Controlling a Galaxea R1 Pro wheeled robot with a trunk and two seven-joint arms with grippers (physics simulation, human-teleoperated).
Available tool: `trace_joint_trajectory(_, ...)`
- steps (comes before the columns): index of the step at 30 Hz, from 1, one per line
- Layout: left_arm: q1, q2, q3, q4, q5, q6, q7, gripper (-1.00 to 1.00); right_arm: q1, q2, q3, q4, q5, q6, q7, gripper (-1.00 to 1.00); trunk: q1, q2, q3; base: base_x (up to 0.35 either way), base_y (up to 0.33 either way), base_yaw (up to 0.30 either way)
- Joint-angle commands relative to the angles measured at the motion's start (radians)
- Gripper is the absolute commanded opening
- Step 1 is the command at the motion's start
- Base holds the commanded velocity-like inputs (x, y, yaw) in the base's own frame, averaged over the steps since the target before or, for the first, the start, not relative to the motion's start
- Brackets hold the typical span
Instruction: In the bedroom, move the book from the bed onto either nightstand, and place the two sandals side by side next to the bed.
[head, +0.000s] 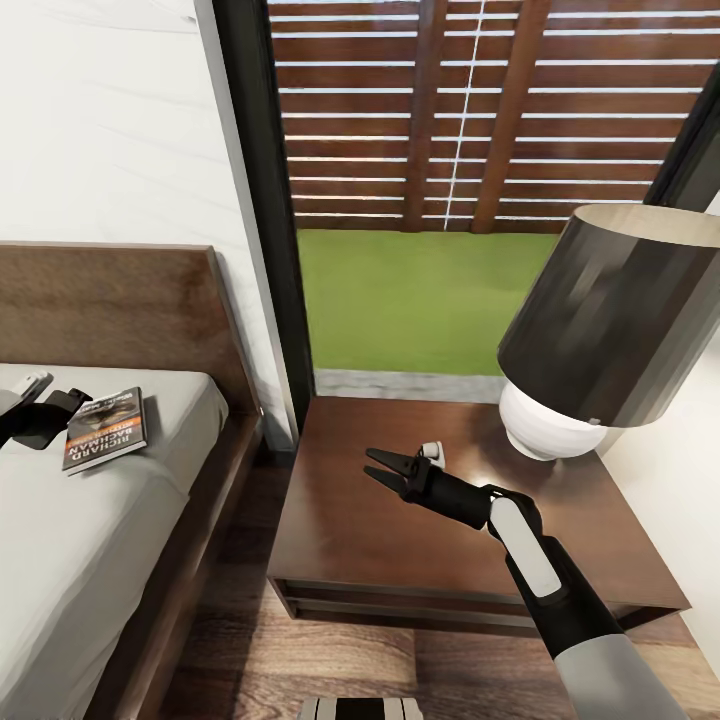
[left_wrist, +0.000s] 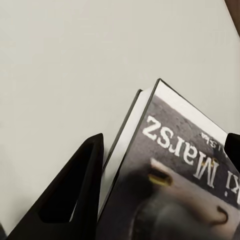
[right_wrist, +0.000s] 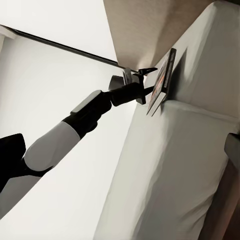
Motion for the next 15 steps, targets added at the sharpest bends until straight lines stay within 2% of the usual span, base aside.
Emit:
trace_joint_trajectory(1,0.001,0.0,0.014,0.039,0.012,0.008,0.01,1.0,-0.001,-0.001,0.001,0.0,-0.003,0.004,0.0,1.0,0.0,0.0,-0.001,0.0,0.0,0.0)
trace_joint_trajectory(15,0.0,0.0,0.014,0.039,0.012,0.008,0.009,1.0,-0.001,-0.001,0.001,0.0,-0.003,0.004,0.0,1.0,0.0,0.0,-0.001,0.0,-0.012,0.0)
